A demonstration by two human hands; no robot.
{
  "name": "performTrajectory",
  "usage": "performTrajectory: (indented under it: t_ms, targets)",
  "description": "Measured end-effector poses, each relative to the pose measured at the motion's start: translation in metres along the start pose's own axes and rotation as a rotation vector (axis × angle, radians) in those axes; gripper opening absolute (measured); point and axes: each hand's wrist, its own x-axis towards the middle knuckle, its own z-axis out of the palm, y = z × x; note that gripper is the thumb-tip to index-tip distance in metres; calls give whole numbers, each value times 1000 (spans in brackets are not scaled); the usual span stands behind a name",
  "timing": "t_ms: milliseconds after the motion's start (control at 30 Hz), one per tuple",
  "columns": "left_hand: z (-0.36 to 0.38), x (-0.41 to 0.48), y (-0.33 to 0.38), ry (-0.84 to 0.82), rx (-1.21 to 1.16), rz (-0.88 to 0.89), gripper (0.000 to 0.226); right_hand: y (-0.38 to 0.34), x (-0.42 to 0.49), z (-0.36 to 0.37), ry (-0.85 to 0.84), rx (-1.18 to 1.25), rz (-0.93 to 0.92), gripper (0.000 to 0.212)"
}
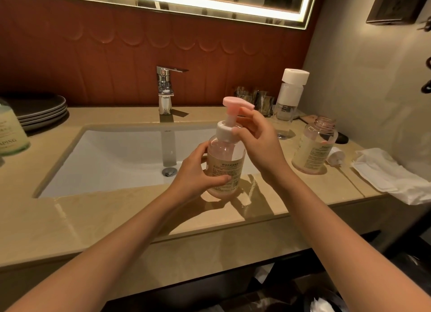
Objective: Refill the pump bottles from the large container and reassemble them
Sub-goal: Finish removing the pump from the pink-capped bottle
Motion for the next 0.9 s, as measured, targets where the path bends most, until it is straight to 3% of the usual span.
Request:
performTrajectory:
  t_ms: [233, 467, 667, 900]
  targets:
    - [0, 0, 0, 2, 7, 16, 72, 1, 1, 2, 30, -136, -39, 48]
    - [1, 0, -1, 6, -13, 8, 73, -1, 2, 2, -98, 23, 14, 32]
    - [1, 0, -2, 6, -6, 8, 74, 2, 6, 8, 9, -171, -33, 53]
    - [2, -1, -1, 16, 4, 21, 71, 4, 2, 4, -98, 52, 6, 36]
